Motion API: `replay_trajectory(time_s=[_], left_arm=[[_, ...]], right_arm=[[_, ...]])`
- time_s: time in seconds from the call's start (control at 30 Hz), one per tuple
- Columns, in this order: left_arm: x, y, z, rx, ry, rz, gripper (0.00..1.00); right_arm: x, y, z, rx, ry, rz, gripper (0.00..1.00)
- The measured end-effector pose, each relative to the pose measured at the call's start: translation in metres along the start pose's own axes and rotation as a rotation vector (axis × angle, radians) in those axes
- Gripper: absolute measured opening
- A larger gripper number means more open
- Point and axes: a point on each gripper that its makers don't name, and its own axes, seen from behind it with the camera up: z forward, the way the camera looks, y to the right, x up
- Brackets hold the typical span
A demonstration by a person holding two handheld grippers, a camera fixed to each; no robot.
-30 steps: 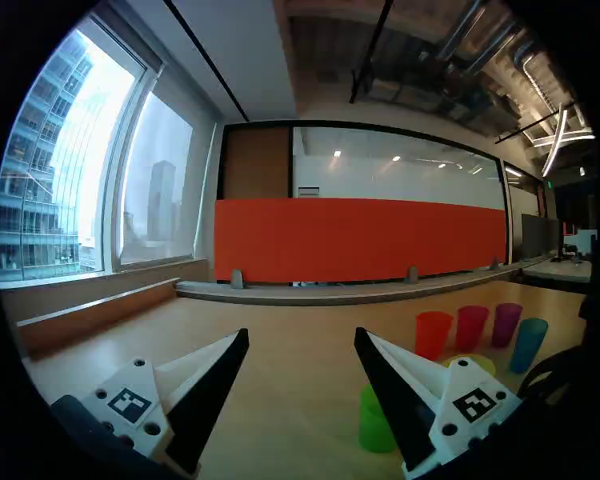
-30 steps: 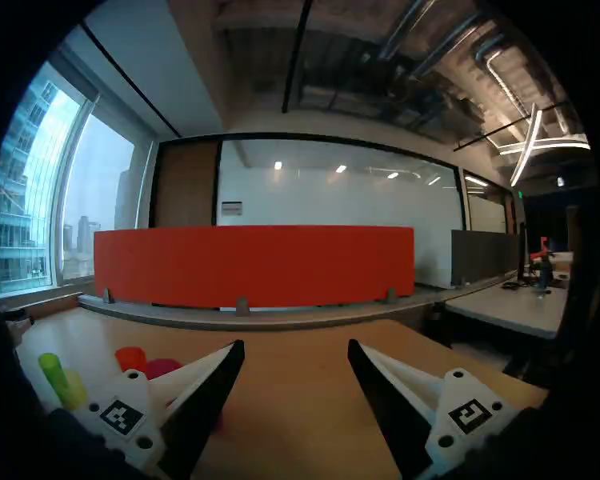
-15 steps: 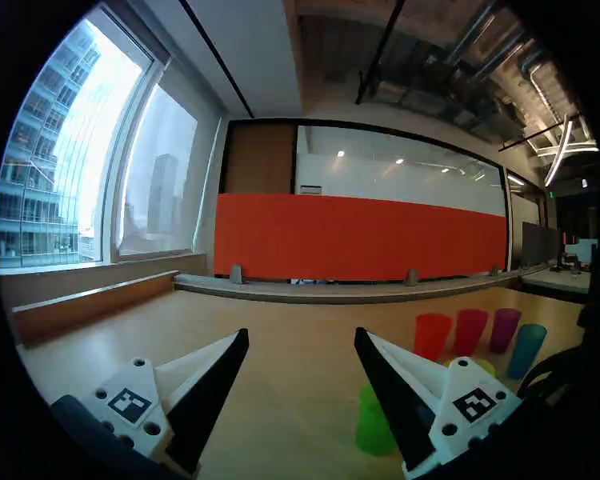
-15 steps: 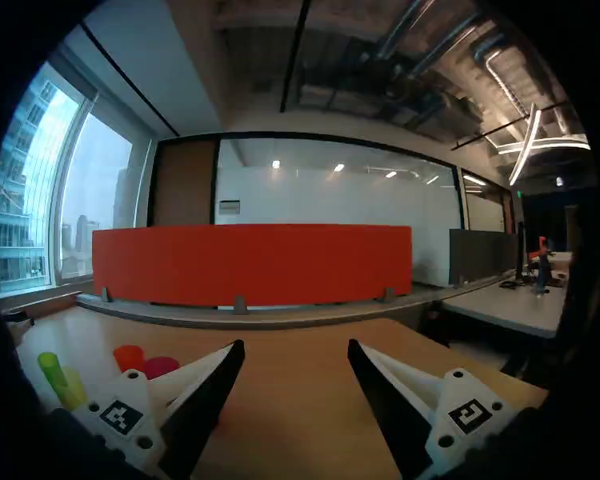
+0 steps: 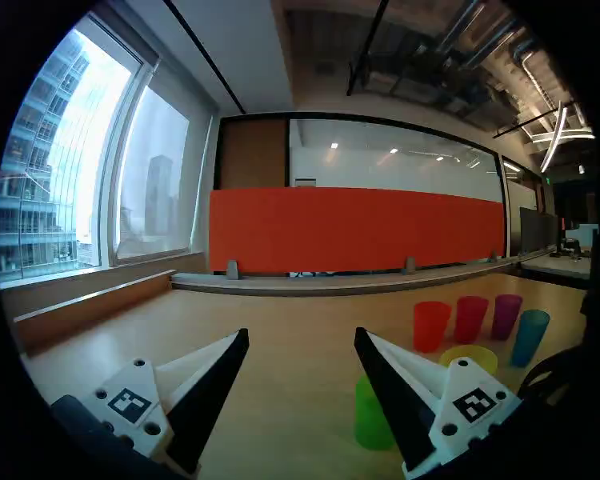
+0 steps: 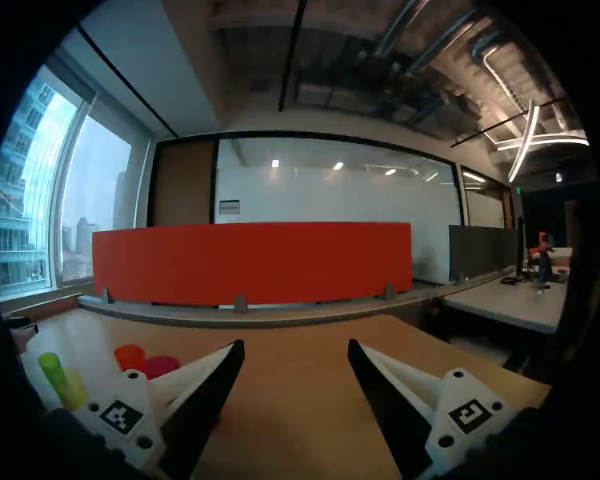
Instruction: Pour water
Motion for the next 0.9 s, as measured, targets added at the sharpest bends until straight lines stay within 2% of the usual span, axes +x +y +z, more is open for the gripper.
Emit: replay_trajectory(time_s=[0.9], left_arm=[[-0.0014,-0.0004,-0.0008,0.0,-0.003,0.004,0.99]], right_arm=[[0.0008,-0.0055,-0.0009,0.052,0.032,0.028,1.0]])
